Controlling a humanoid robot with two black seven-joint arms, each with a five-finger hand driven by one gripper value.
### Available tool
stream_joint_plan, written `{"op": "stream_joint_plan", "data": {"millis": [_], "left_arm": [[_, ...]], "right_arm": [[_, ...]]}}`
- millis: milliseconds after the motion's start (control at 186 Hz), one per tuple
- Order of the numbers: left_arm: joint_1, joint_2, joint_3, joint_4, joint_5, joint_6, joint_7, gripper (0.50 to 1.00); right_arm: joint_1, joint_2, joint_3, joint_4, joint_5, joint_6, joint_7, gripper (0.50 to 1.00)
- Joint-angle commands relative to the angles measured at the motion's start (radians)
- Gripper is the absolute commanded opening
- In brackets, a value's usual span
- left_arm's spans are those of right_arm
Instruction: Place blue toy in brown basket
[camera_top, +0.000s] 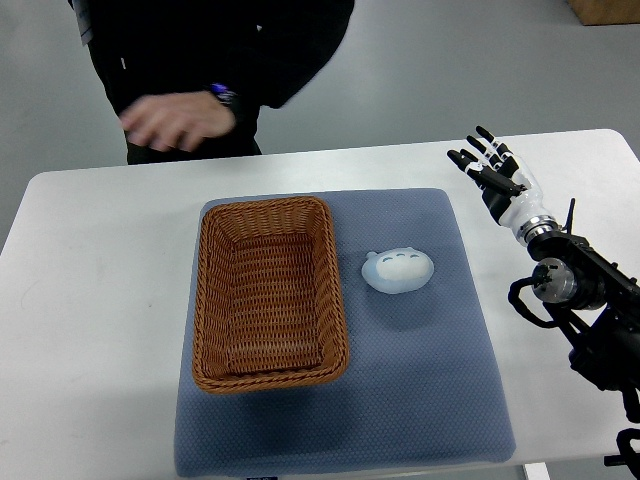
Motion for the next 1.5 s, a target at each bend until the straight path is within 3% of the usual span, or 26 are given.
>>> {"op": "stream_joint_plan", "data": {"millis": [0, 436, 619, 1028, 1211, 1356, 1496], "left_arm": [[0.000, 0.000, 0.005, 0.000, 0.005, 0.000, 0.000, 1.000], [0.000, 0.000, 0.000, 0.000, 0.003, 0.000, 0.000, 1.000], [0.000, 0.000, -0.002, 0.000, 0.002, 0.000, 0.000, 1.000], [-0.002, 0.000, -0.002, 0.000, 0.002, 0.000, 0.000, 1.000], [-0.002, 0.000, 0.000, 0.000, 0.002, 0.000, 0.000, 1.000], [-0.002, 0.000, 0.000, 0.002, 0.002, 0.000, 0.000, 1.000], [-0.003, 0.000, 0.001, 0.002, 0.002, 0.000, 0.000, 1.000]], "right_arm": [[0.000, 0.000, 0.000, 0.000, 0.000, 0.000, 0.000, 0.913], [0.006, -0.003, -0.001, 0.000, 0.000, 0.005, -0.003, 0.913], [0.012, -0.012, -0.003, 0.000, -0.003, 0.066, -0.009, 0.913], [0.020, -0.060, -0.078, 0.029, -0.139, 0.097, 0.000, 0.911], [0.034, -0.118, -0.144, 0.102, -0.340, 0.110, 0.003, 0.911], [0.104, -0.236, -0.336, 0.153, -0.480, 0.126, 0.087, 0.911], [0.166, -0.322, -0.446, 0.211, -0.537, 0.184, 0.104, 0.911]]}}
